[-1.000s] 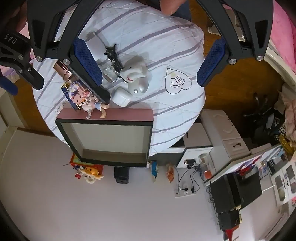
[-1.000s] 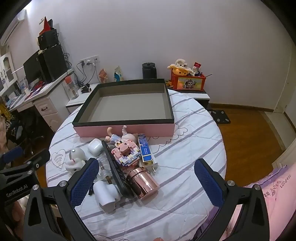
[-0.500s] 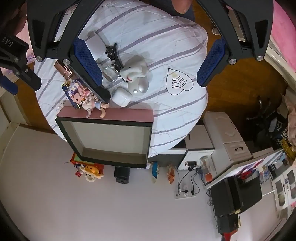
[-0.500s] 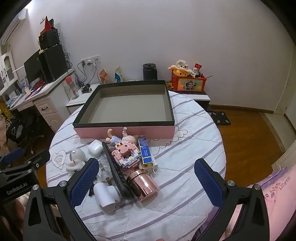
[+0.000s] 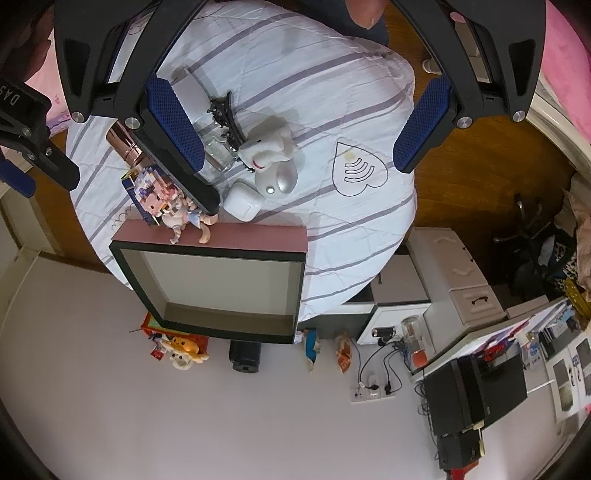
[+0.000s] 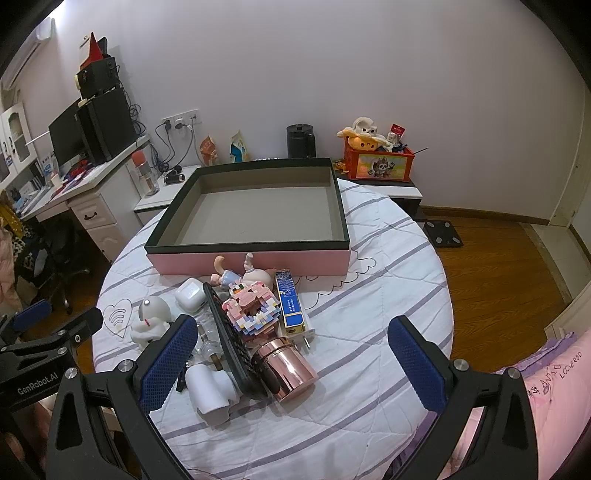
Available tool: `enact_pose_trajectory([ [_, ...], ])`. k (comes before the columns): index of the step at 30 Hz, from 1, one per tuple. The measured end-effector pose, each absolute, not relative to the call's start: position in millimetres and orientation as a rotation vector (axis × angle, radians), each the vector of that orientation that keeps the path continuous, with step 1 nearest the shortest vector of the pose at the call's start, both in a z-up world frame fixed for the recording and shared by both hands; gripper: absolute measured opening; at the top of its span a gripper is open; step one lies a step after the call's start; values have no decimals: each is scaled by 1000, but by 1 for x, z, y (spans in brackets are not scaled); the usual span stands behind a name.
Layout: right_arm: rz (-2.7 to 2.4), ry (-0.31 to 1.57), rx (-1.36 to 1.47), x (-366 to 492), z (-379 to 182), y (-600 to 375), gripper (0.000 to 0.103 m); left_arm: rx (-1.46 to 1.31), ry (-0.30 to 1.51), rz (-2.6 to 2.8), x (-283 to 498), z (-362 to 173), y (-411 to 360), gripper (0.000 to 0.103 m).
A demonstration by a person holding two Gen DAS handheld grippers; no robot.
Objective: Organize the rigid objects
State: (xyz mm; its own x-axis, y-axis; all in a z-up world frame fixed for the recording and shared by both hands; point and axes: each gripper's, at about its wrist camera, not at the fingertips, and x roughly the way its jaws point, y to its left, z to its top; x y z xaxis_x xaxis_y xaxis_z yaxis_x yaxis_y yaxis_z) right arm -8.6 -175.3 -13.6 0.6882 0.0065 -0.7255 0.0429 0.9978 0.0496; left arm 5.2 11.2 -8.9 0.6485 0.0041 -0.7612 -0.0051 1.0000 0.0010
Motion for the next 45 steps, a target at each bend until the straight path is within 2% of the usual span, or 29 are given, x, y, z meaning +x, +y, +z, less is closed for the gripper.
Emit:
enact_pose_trajectory([
  [45, -16, 807, 87, -12, -15, -177, 103, 29, 864, 29, -2, -13, 9, 103],
])
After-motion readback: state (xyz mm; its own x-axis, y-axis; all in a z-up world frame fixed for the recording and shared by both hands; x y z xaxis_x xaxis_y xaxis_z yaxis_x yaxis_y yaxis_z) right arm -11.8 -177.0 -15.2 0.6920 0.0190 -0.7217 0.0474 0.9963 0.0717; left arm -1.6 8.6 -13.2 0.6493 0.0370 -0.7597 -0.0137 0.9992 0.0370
